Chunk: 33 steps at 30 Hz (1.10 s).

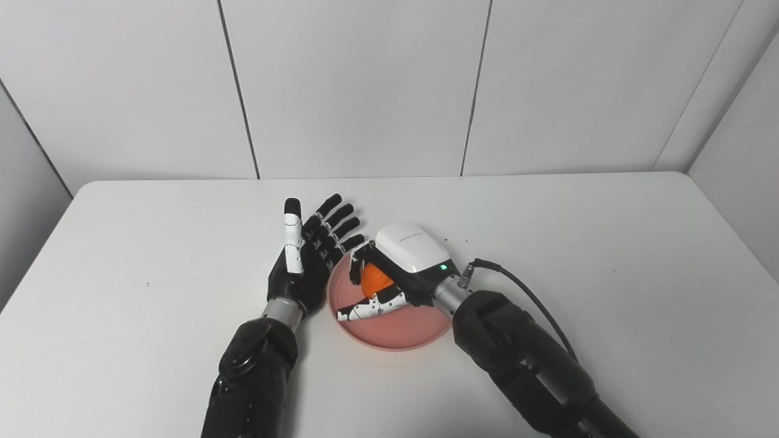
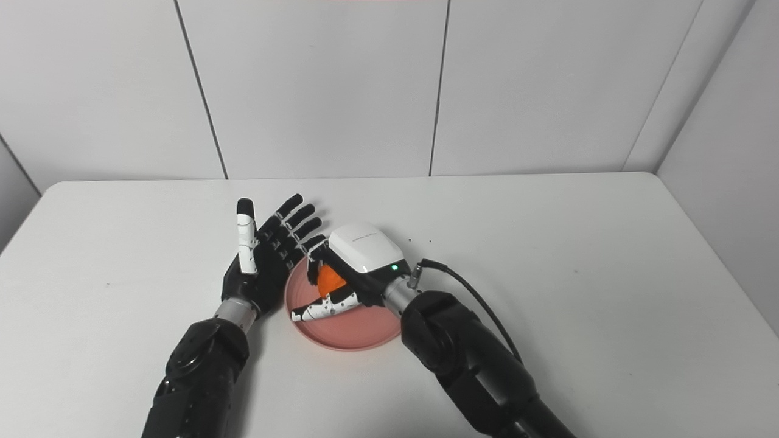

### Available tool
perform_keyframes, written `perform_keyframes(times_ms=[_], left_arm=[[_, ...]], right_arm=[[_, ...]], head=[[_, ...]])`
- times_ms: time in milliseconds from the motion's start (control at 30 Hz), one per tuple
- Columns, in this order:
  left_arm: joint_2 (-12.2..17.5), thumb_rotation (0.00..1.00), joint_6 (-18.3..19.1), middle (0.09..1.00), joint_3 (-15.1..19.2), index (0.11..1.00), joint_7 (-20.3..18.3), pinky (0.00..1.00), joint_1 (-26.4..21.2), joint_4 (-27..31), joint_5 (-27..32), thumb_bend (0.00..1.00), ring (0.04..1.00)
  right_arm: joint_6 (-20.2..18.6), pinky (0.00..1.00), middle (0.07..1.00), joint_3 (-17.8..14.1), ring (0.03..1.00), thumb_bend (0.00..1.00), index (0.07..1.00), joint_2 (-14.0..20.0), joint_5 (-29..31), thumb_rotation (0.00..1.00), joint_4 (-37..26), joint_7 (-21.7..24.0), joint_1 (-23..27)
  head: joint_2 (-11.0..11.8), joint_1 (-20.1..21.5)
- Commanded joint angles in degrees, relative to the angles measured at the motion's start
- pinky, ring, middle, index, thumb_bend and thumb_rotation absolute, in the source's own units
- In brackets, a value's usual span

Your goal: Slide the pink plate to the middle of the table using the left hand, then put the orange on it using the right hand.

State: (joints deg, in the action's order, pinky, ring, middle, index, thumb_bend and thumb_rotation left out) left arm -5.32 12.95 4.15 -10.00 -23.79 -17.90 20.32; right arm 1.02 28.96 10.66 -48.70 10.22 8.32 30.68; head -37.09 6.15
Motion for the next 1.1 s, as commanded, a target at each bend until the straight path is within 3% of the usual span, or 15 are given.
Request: perform_keyframes(times_ms=[0, 100, 200, 267, 300, 367, 433, 567, 833, 1067], left_arm=[[-0.1, 0.96, 3.9, 0.855, 0.0, 0.829, 1.6, 0.78, 2.6, -2.0, -0.7, 0.96, 0.852], [0.0, 0.95, 3.8, 0.872, 0.0, 0.842, 1.4, 0.79, 2.6, -2.1, -0.5, 0.95, 0.868], [0.2, 0.96, 3.5, 0.882, -0.1, 0.848, 0.8, 0.82, 2.6, -2.3, -0.4, 0.95, 0.885], [0.2, 0.96, 3.5, 0.912, -0.2, 0.854, 0.8, 0.87, 2.5, -2.4, -0.4, 0.95, 0.934], [0.3, 0.96, 3.5, 0.912, -0.3, 0.854, 0.7, 0.87, 2.5, -2.5, -0.6, 0.95, 0.934], [0.3, 0.96, 3.6, 0.923, -0.4, 0.852, 0.9, 0.87, 2.4, -2.5, -0.9, 0.95, 0.945], [0.3, 0.96, 3.8, 0.920, -0.3, 0.849, 1.0, 0.85, 2.4, -2.3, -0.8, 0.96, 0.939], [0.2, 0.95, 4.1, 0.903, -0.2, 0.843, 1.0, 0.85, 2.4, -2.3, -0.5, 0.96, 0.919], [0.1, 0.97, 4.2, 0.886, -0.2, 0.883, 1.3, 0.88, 2.3, -2.5, -0.7, 0.96, 0.878], [0.0, 0.95, 4.8, 0.786, -0.1, 0.843, 1.6, 0.84, 2.6, -1.8, -0.7, 0.98, 0.843]], right_arm=[[3.6, 0.23, 0.364, -0.1, 0.295, 0.54, 0.428, 0.3, -1.6, 0.74, -0.7, -4.4, 1.8], [4.6, 0.21, 0.352, -0.1, 0.274, 0.61, 0.396, 0.3, -2.4, 0.75, -0.2, -7.5, 1.7], [5.8, 0.27, 0.392, -0.2, 0.326, 0.67, 0.412, 0.7, -2.8, 0.79, 0.1, -9.1, 1.7], [6.4, 0.41, 0.547, 0.0, 0.463, 0.77, 0.573, 1.1, -3.3, 0.86, 0.1, -10.1, 1.9], [6.4, 0.41, 0.547, -0.1, 0.463, 0.77, 0.573, 1.2, -3.4, 0.86, 0.0, -10.1, 1.9], [6.4, 0.58, 0.683, -0.4, 0.628, 0.84, 0.680, 1.3, -3.5, 0.92, -0.4, -9.9, 1.9], [6.5, 0.69, 0.748, -0.5, 0.715, 0.87, 0.731, 1.4, -3.5, 0.94, -0.6, -10.0, 1.9], [7.4, 0.79, 0.803, -0.9, 0.783, 0.91, 0.761, 1.8, -3.2, 0.98, -0.1, -11.0, 2.2], [7.8, 0.82, 0.827, -2.3, 0.821, 0.92, 0.778, 2.0, -2.4, 1.00, -0.7, -11.2, 2.6], [7.5, 0.75, 0.831, -7.3, 0.814, 0.88, 0.790, 1.1, 1.8, 1.00, -3.0, -12.7, 2.9]], head=[[0.0, 0.0], [0.0, 0.0], [0.1, 0.0], [0.1, 0.0], [0.1, 0.0], [0.1, 0.0], [0.1, 0.0], [0.1, 0.0], [0.1, 0.0], [0.0, 0.1]])
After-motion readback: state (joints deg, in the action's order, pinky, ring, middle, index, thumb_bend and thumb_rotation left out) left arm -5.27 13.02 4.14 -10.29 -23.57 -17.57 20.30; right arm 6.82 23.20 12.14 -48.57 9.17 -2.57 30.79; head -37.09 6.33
